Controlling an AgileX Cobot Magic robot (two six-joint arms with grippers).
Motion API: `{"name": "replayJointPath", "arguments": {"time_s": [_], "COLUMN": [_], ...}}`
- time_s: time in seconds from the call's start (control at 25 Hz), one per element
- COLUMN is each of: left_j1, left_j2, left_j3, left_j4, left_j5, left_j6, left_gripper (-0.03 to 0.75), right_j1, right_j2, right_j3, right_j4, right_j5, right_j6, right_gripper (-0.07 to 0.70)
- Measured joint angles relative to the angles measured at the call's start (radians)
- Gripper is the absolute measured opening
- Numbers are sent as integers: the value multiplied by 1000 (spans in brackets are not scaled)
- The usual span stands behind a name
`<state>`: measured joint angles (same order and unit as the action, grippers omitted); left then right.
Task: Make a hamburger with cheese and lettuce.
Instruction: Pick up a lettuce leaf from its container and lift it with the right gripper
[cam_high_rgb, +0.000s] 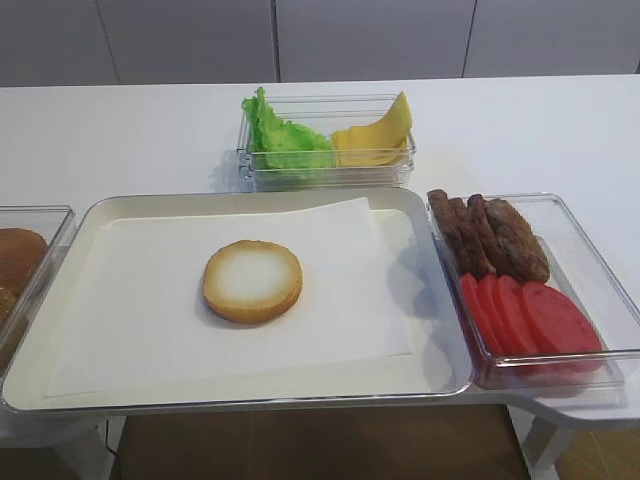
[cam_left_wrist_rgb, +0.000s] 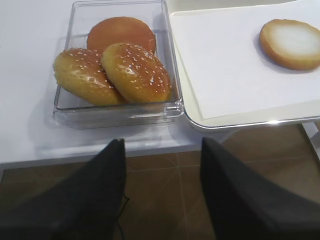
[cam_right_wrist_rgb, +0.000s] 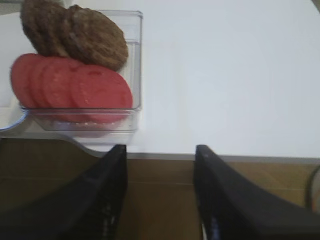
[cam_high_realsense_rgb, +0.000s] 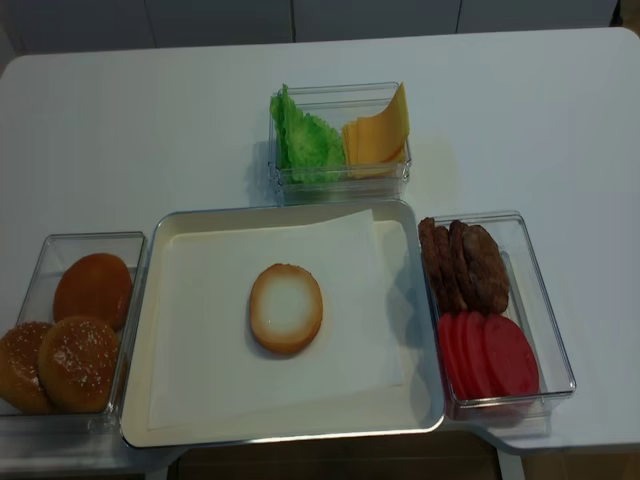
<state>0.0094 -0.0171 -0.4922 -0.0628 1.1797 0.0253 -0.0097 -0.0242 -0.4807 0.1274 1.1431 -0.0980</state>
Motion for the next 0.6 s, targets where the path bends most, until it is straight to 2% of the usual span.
{"name": "replayJointPath", "arguments": {"time_s": [0.04, 0.16, 0.4, 0.52, 0.6], "left_j1": [0, -1, -31, -35, -35], "left_j2": [0, 0, 0, 0, 0], "left_j3": [0, 0, 0, 0, 0], "left_j4": [0, 0, 0, 0, 0], "left_j5": [0, 0, 0, 0, 0], "left_j6": [0, 0, 0, 0, 0], "left_gripper": [361, 361, 361, 361, 361], "right_j1": [0, 0, 0, 0, 0], "right_j2": [0, 0, 112, 214, 305], "right_j3": [-6, -38, -139, -193, -229], "right_j4": [29, 112, 186, 262, 311], "right_j5": [-10, -59, -98, -136, -169], "right_j6": [0, 0, -19, -67, -48], "right_gripper": [385, 440, 455, 456, 451]}}
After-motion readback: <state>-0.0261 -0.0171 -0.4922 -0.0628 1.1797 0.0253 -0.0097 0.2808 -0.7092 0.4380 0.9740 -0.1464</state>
